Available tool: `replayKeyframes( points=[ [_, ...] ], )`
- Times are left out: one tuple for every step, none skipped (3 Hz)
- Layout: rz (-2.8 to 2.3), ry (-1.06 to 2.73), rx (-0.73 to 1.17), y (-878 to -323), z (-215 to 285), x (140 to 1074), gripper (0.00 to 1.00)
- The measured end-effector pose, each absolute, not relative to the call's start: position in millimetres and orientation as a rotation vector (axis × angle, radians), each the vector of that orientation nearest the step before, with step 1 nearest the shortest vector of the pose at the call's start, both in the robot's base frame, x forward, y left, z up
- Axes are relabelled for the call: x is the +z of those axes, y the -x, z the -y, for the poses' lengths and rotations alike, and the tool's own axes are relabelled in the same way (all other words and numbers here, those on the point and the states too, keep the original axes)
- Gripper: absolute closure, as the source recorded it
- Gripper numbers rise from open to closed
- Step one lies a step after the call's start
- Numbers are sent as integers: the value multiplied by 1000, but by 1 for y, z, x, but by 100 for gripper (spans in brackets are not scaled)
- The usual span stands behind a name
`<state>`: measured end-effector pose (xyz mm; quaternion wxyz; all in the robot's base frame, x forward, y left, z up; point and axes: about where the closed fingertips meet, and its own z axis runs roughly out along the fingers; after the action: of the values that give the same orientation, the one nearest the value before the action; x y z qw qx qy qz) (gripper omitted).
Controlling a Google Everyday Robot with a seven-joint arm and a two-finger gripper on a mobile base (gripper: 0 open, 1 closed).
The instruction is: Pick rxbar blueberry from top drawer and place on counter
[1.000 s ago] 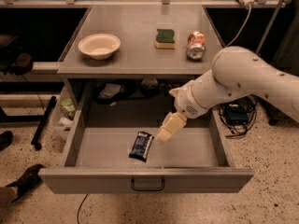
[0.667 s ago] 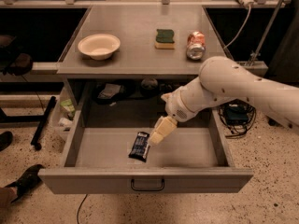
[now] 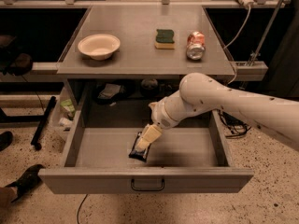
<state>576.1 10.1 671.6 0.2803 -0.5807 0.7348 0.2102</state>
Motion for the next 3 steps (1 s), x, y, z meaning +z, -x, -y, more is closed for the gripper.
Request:
replayKeyframes(
  points=[
    [-1974,1526,567,-581,-16,648,0],
    [-1987,1483,565,-581,-15,633,0],
    [-1995,1444,566,-577,-15,622,0]
  ],
)
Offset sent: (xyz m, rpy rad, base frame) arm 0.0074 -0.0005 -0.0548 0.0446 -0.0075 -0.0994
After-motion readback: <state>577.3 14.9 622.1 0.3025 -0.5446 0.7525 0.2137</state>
